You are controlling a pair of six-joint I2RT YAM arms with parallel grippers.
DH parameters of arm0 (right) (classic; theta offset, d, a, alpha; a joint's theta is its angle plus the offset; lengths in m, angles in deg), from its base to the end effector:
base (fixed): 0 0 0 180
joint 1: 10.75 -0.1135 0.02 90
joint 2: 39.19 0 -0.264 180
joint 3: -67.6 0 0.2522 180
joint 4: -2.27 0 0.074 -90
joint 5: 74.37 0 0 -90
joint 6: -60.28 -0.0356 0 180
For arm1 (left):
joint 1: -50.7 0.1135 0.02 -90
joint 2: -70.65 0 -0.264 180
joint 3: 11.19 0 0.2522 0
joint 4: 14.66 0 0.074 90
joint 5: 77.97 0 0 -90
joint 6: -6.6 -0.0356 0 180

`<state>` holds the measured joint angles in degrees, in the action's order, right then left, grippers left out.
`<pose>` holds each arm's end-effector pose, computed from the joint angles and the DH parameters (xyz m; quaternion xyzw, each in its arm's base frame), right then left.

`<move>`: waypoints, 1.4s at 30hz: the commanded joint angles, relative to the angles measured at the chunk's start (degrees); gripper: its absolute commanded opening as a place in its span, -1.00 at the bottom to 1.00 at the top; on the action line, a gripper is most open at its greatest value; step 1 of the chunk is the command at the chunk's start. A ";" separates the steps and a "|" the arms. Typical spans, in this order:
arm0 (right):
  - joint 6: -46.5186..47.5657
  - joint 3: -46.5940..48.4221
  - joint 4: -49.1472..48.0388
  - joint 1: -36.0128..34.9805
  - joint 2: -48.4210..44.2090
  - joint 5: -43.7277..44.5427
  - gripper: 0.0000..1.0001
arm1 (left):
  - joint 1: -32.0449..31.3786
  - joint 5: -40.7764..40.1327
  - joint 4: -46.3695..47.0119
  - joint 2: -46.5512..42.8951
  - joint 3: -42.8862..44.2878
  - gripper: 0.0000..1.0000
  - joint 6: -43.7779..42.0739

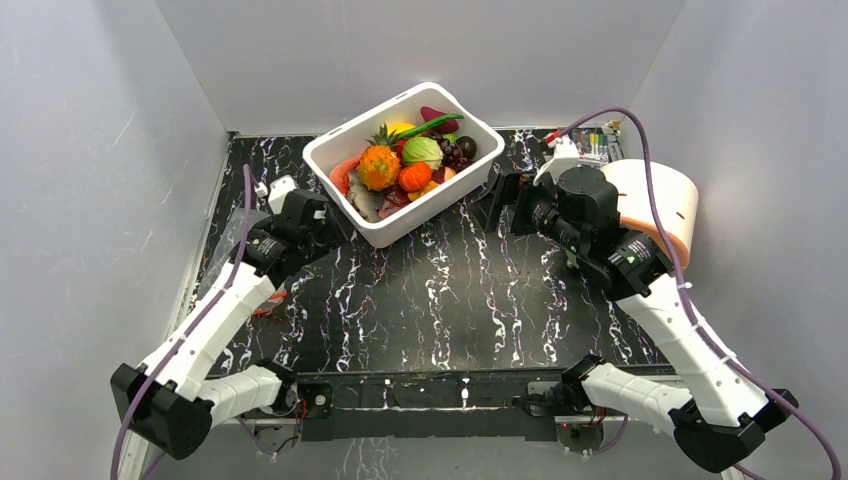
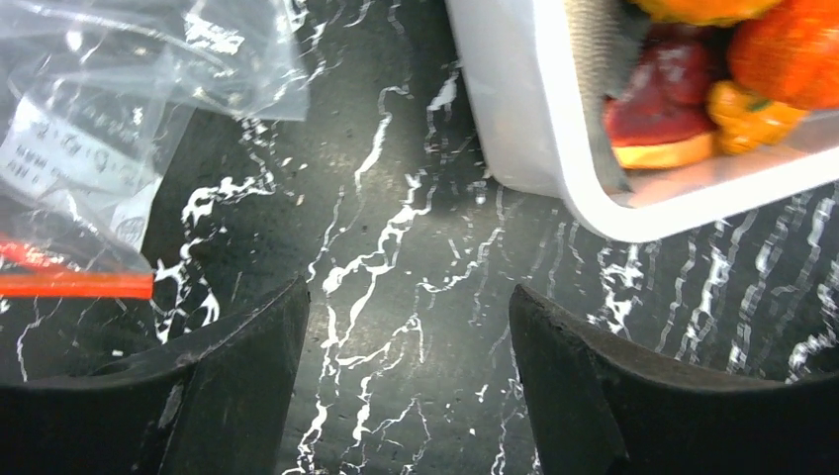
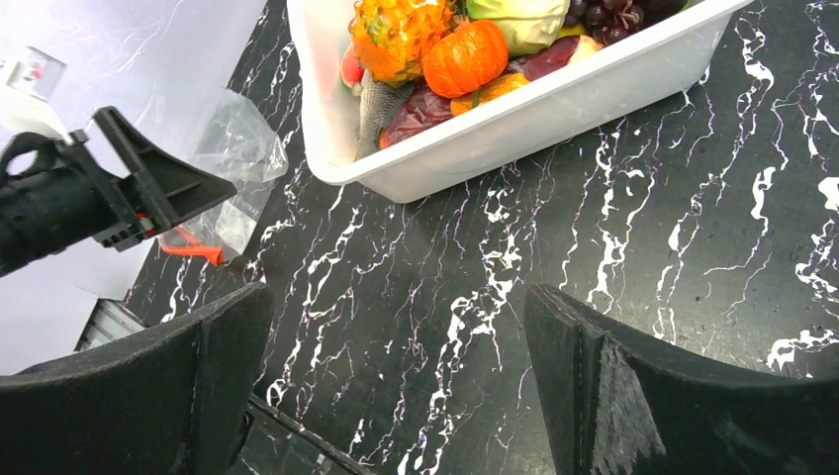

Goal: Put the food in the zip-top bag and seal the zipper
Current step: Pick up the zipper food storage bag at the center of the board.

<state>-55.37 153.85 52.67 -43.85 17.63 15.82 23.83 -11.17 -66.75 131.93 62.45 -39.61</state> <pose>0.1655 0.1078 0.4192 -0.0526 0.8223 0.2768 0.4944 0.2040 -0.0876 0.3308 -0.2149 0.8646 -0.0921 0.4447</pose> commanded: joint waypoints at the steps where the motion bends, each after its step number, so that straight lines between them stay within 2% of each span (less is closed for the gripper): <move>1: -0.37 0.03 -3.77 0.01 -2.05 0.74 0.96 | 0.03 -7.70 -6.29 2.70 -1.19 0.43 8.67; 5: -0.37 -0.28 -3.24 -0.01 -2.46 1.00 0.96 | 2.39 -11.98 -8.44 2.52 -2.81 0.43 12.77; 11: -0.31 -0.86 -3.07 0.00 -3.12 1.90 0.96 | 14.09 -5.34 -6.64 2.16 -7.69 0.40 12.26; 13: -0.28 -0.94 -2.98 0.00 -3.25 2.17 0.96 | 16.06 -4.64 -5.94 2.18 -8.98 0.38 11.70; 21: -0.19 -1.22 -3.12 0.02 -2.26 2.10 0.96 | 17.66 -10.42 -6.17 4.75 -11.45 0.35 11.58; 32: -0.45 -0.30 -2.22 0.03 -0.35 0.42 0.96 | 18.44 -9.30 -3.17 10.48 -14.22 0.28 11.58; 34: -0.45 -0.24 -2.15 0.07 -0.35 0.23 0.96 | 18.44 -8.34 -3.27 11.67 -14.03 0.15 11.51; 42: 0.07 -1.81 -2.65 0.03 -2.16 0.87 0.96 | 18.44 -8.92 -4.90 10.83 -13.64 -0.63 11.29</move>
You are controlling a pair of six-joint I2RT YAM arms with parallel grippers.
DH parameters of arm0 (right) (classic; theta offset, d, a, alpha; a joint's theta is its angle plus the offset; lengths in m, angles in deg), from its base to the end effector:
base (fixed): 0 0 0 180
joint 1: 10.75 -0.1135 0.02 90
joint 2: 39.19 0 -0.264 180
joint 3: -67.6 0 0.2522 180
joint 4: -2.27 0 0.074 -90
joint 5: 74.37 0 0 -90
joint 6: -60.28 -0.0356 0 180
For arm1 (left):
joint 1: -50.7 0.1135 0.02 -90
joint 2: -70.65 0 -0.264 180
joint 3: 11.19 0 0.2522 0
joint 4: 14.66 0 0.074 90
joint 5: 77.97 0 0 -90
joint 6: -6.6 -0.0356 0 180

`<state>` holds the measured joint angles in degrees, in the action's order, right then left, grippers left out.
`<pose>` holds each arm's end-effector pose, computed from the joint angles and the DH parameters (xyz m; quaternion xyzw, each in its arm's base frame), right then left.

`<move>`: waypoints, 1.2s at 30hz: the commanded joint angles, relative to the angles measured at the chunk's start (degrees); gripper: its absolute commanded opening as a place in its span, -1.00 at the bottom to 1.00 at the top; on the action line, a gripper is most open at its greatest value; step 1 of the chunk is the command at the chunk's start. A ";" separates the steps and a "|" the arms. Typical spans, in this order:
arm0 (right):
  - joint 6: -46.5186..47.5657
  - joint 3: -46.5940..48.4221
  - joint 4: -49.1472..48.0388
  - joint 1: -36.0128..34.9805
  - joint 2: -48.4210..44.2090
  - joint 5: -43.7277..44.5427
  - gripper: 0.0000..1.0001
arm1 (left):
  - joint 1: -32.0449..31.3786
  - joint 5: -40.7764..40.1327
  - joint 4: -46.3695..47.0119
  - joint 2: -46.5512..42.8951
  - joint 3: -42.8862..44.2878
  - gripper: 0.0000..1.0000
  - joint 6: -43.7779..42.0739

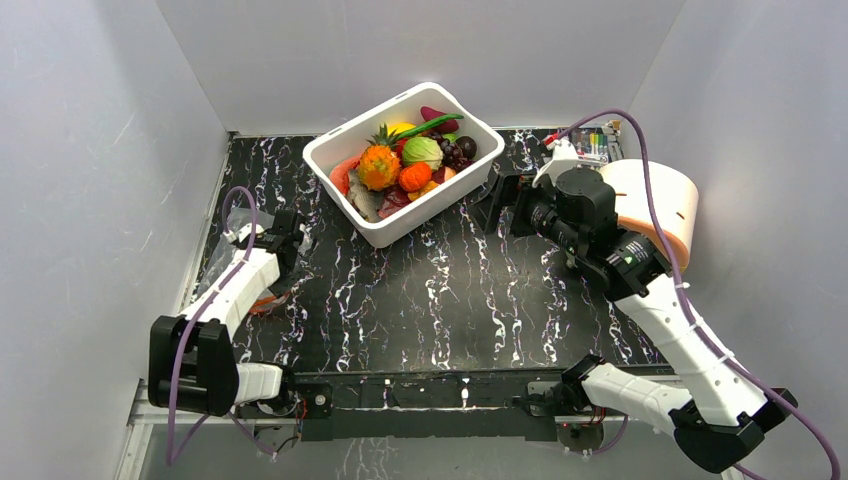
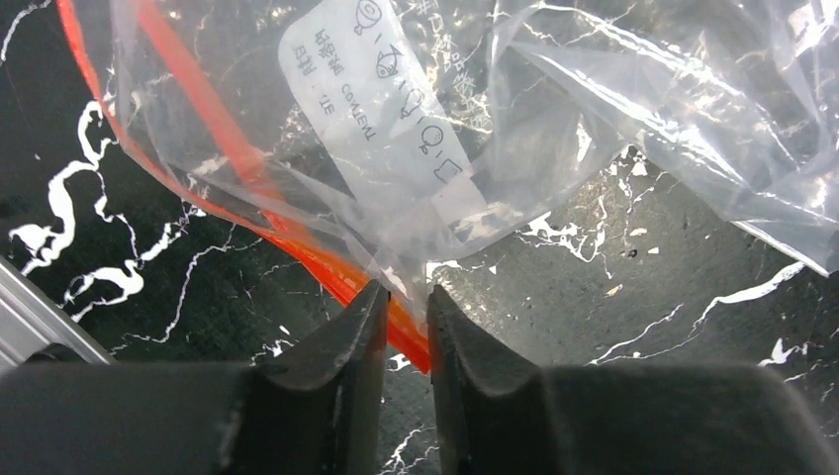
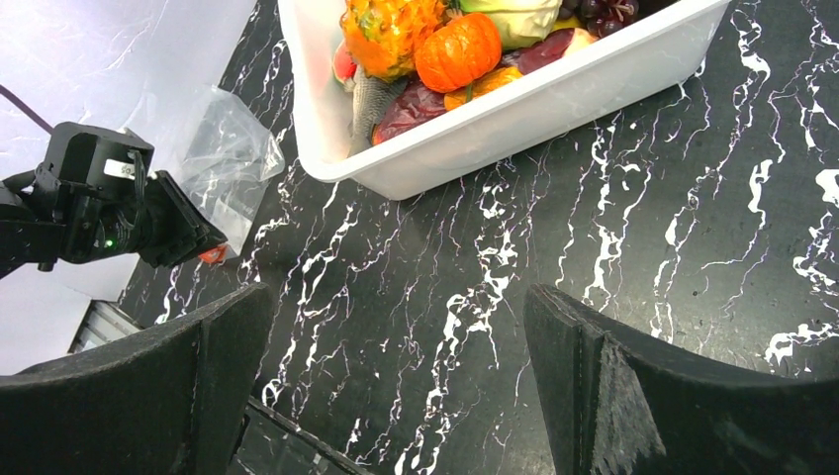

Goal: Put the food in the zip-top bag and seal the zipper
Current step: Pick up the zipper food storage bag at the center of the board.

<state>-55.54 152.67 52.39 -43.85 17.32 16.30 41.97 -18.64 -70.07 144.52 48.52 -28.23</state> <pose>0.1659 0.1077 0.4140 -0.0492 0.8254 0.2724 0.4920 0.2278 -0.0166 0.2074 -0.4173 0.8537 0.1303 0.2828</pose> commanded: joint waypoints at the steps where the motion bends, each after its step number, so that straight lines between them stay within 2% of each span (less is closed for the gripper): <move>1: 0.17 -0.64 -2.08 0.00 -1.80 0.86 0.96 | 0.29 -1.34 -1.51 -2.22 0.29 -0.72 -0.60; 4: -0.37 -0.56 -1.38 0.05 -1.52 2.23 0.96 | 0.30 -1.36 -2.04 -4.28 0.14 -1.00 -1.68; 10: -3.91 -1.05 -0.48 0.03 -0.73 4.28 0.89 | 0.27 -0.28 -3.74 -10.56 2.32 -1.00 -5.63; 13: -6.29 -1.42 -0.59 0.04 0.43 2.09 0.82 | 0.21 1.91 -3.16 -14.69 3.99 -1.00 -9.48; 18: -9.23 -3.10 -3.71 0.00 1.69 -0.75 0.71 | 0.21 11.28 1.17 -22.28 6.19 -1.00 -20.72; 23: -11.09 -2.18 -5.35 -0.83 5.02 -5.46 0.53 | 0.13 24.98 5.17 -28.43 9.11 -1.00 -30.55; 28: -9.39 -0.22 -9.97 -11.10 9.20 -3.25 0.48 | 0.12 34.51 7.81 -31.31 12.63 -1.00 -34.82; 36: -10.19 5.48 -12.97 -23.17 19.21 3.42 0.45 | 0.12 51.76 9.80 -31.44 14.48 -1.00 -34.19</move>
<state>-65.68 153.05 45.28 -62.98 33.04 15.49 41.97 20.22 -62.05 113.46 61.53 -61.38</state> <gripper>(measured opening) 0.730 0.007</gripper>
